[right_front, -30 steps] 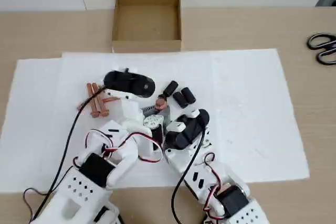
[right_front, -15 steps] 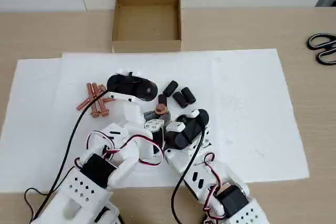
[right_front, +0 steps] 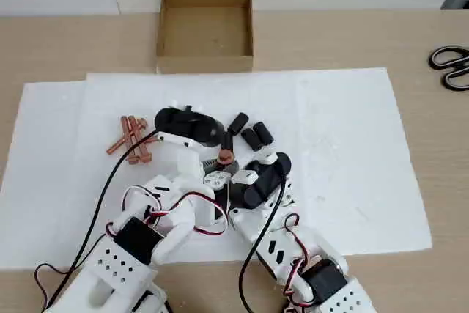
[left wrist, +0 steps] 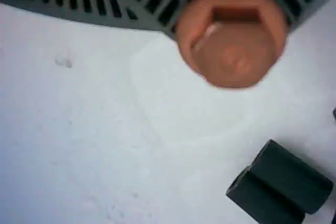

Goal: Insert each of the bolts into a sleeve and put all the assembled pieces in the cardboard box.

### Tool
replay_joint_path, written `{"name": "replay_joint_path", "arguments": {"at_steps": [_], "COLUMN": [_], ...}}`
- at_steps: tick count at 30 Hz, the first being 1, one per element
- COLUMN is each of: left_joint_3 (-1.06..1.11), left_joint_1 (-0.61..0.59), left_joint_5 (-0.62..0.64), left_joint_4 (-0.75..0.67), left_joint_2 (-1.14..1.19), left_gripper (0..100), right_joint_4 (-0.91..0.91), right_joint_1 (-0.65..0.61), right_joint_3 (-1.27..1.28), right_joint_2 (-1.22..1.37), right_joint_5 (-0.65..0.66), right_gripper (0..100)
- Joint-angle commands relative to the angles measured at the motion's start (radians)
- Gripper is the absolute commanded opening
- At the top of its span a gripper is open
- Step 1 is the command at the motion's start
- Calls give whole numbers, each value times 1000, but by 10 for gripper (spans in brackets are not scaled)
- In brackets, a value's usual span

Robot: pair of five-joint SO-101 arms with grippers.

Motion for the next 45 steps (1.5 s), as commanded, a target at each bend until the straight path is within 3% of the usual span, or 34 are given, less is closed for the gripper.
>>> {"name": "replay_joint_path", "arguments": {"at_steps": [1, 4, 11, 17, 22, 32, 36, 40, 45], "left_joint_3": [4, 4, 2, -24, -153, -183, -174, -76, 59], "left_joint_1": [-8, -8, -9, -14, -46, -416, -677, -930, -1008], "left_joint_5": [-26, -28, -28, -23, -23, -26, -34, -299, -334], "left_joint_4": [9, 11, 14, 26, 133, 213, 318, 342, 321], "left_joint_2": [3, 3, 3, 0, -41, -269, -347, -384, -439], "left_gripper": [6, 21, 246, 256, 257, 257, 257, 257, 257], "right_joint_4": [-27, -27, -27, -27, -27, -53, -1, 160, 242], "right_joint_1": [7, 7, 7, 13, 27, 35, 130, 239, 351], "right_joint_3": [-11, -11, -8, -8, -6, -5, -17, -137, -427], "right_joint_2": [-21, -21, -21, -21, -21, -10, -8, -7, 136], "right_joint_5": [-6, -6, -6, -6, -6, -5, -3, 2, 92], "right_gripper": [4, 4, 4, 4, 4, 4, 4, 4, 4]}}
